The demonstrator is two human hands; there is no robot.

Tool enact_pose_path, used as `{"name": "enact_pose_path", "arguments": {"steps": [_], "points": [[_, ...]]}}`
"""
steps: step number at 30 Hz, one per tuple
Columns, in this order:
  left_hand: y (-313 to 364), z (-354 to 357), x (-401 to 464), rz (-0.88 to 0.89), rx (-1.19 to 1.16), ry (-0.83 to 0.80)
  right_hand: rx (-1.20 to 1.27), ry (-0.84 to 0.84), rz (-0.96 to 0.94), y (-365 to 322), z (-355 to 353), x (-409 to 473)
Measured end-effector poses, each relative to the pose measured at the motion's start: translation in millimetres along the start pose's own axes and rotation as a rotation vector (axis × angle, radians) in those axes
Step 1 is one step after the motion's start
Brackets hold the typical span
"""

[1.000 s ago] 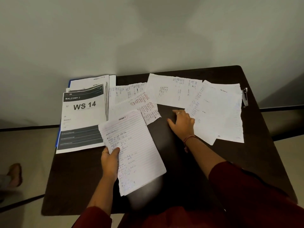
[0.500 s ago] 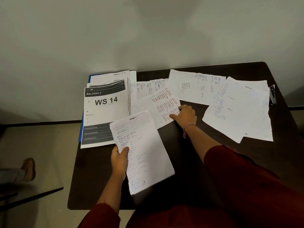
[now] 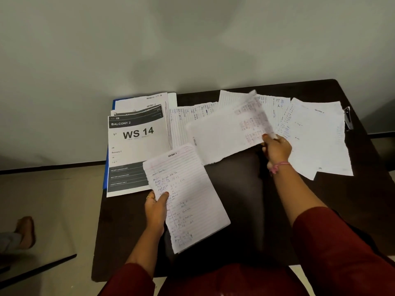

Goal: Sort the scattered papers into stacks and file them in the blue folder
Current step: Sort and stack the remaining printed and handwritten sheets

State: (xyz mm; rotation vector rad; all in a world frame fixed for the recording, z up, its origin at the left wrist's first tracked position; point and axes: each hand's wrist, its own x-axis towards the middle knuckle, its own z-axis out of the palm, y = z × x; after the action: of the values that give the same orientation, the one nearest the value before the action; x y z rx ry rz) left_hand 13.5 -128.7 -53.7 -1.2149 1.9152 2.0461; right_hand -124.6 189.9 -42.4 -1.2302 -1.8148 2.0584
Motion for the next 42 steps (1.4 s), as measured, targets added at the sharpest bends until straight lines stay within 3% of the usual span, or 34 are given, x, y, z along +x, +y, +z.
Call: {"name": "enact_pose_path", "arguments": {"steps": [2, 6, 19, 25, 28, 31, 34, 37, 40, 42], "points": [[-0.2, 0.1, -0.2, 0.002, 0.0, -0.002, 0.119, 0.084, 0.037, 4.3, -18.2, 3.9], [-0.4, 2.0, -1.5, 0.023, -0.002, 0.004, 0.101, 0.171, 0.08, 22.4, -43.7, 4.4], [-3.1, 6.9, -7.8, 0.033, -0.048, 0.0, -0.02, 0.193, -0.008, 27.8, -52.6, -12.0], [-5.8, 6.5, -6.4, 0.034, -0.026, 0.008, -0.302, 0.216, -0.064, 37.7, -63.8, -21.4], [-8.2, 3.4, -4.3, 0.022, -0.007, -0.004, -0.618, 0.246, -0.154, 37.8, -64.9, -34.0], [-9.4, 1.4, -4.4, 0.016, -0.005, -0.01, -0.956, 0.34, -0.375, 37.7, -61.9, -48.1], [-8.1, -1.5, -5.9, -0.012, -0.03, -0.017, -1.241, 0.124, -0.584, 44.4, -62.5, -47.6], [-7.7, -4.6, -4.8, -0.052, -0.051, -0.025, -1.36, -0.093, -0.611, 50.4, -61.6, -41.6], [-5.7, -3.7, -6.9, -0.053, -0.085, -0.03, -1.4, -0.192, -0.557, 53.7, -57.6, -46.1], [-4.8, -1.7, -8.0, -0.052, -0.115, -0.018, -1.438, -0.181, -0.618, 56.5, -54.3, -54.4]]}}
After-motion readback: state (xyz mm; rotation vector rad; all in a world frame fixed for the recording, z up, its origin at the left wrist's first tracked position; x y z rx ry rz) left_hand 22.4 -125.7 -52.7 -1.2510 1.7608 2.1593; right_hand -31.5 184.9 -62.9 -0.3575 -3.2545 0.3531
